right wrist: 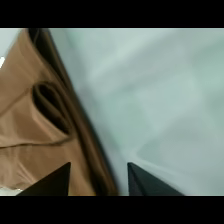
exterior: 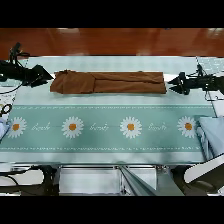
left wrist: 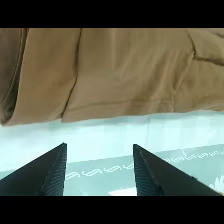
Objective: Fold the shirts.
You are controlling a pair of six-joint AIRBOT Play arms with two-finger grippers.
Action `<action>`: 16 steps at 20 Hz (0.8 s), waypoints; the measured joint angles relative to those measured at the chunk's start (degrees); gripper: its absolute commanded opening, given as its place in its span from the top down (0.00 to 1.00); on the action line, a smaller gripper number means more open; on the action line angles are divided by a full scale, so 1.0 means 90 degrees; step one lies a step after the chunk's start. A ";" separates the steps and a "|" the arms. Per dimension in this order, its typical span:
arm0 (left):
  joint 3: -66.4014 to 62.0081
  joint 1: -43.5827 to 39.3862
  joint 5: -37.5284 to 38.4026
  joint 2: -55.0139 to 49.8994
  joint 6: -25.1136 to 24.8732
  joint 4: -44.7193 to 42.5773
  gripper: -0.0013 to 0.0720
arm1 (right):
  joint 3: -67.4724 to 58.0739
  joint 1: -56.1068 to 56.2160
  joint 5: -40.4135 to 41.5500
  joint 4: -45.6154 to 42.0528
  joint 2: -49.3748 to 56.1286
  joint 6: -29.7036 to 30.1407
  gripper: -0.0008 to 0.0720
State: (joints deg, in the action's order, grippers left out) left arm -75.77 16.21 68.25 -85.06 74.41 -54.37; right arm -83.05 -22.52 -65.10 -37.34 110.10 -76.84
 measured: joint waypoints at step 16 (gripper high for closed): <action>0.0449 -0.0046 -0.0199 0.0240 -0.0056 -0.0005 0.29 | -0.1554 0.0942 -0.0386 -0.0308 0.0325 -0.0313 0.95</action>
State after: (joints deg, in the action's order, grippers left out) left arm -71.72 15.79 66.46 -82.89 73.91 -54.41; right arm -97.03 -14.04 -68.58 -40.12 113.03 -79.66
